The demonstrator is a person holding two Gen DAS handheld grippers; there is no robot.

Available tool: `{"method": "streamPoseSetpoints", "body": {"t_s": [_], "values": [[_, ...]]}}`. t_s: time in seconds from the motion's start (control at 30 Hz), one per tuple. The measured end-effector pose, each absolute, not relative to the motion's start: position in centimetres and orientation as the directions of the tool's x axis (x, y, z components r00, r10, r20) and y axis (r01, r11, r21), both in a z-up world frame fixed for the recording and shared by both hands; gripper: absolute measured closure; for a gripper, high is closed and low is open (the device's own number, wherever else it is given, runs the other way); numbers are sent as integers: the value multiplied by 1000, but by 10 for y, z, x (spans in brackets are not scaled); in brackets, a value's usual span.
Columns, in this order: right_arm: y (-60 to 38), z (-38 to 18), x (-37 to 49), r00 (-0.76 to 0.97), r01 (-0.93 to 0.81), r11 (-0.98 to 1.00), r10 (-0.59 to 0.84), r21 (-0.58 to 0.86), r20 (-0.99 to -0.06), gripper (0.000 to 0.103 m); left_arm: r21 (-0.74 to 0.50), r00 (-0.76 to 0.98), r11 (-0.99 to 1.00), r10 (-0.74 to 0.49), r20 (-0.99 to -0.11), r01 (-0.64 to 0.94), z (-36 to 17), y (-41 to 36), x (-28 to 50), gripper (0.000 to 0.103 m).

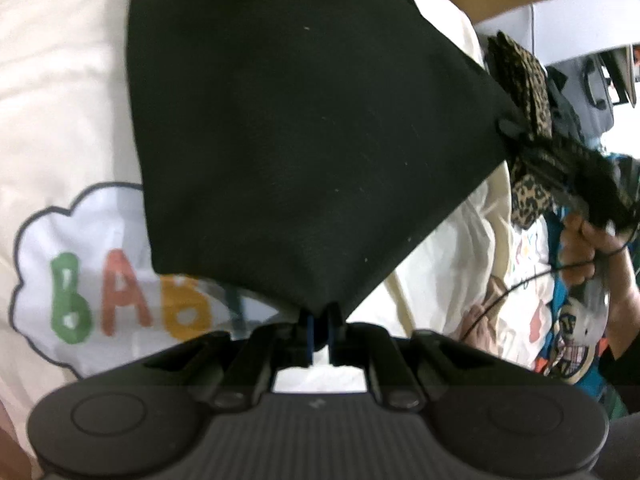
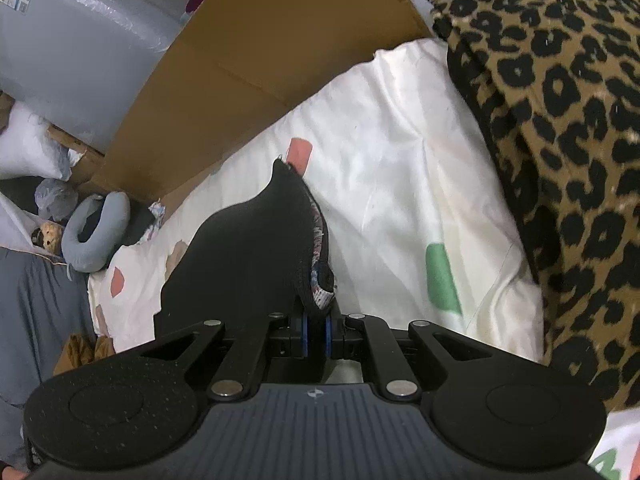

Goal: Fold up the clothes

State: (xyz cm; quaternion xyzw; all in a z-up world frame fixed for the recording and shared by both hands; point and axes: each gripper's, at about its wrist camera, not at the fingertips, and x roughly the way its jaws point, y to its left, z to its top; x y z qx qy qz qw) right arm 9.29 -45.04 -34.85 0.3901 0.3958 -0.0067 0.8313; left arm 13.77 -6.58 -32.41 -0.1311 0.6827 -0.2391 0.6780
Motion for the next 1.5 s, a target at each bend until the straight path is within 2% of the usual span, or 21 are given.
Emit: {"method": "streamPoseSetpoints", "body": {"t_s": [0.13,0.43,0.73,0.93,1.03,1.1,1.27,1.33,1.37,1.5], "values": [[-453,-340,100,677,294,733,293,613,-675,97,-502,-78,861,-496,-865,84,-332,-75,138,97],[-463,-333,108,673,310,752,259,581,-693,97,-519,-129,853,-509,-851,55,-330,-96,130,97],[-475,-327,109,658,339,763,226,550,-718,97,-558,-186,827,-538,-822,69,-337,-129,122,97],[-483,-346,111,628,404,755,181,516,-757,95,-562,-246,820,-526,-814,106,-350,-147,118,95],[-483,-352,108,612,433,749,165,502,-773,89,-558,-319,816,-493,-809,154,-352,-155,115,91],[-482,-349,103,608,440,751,154,492,-779,75,-571,-358,806,-493,-793,157,-351,-155,110,85],[-478,-336,84,604,452,732,169,510,-779,63,-592,-338,773,-507,-793,230,-323,-159,116,73],[-472,-334,78,604,449,726,183,521,-776,61,-598,-311,761,-521,-795,251,-310,-161,122,68],[-470,-334,74,604,447,723,190,527,-774,58,-599,-293,754,-529,-796,269,-304,-163,125,68],[-460,-331,61,604,442,710,217,549,-767,58,-581,-230,721,-535,-813,377,-283,-174,149,66]]}}
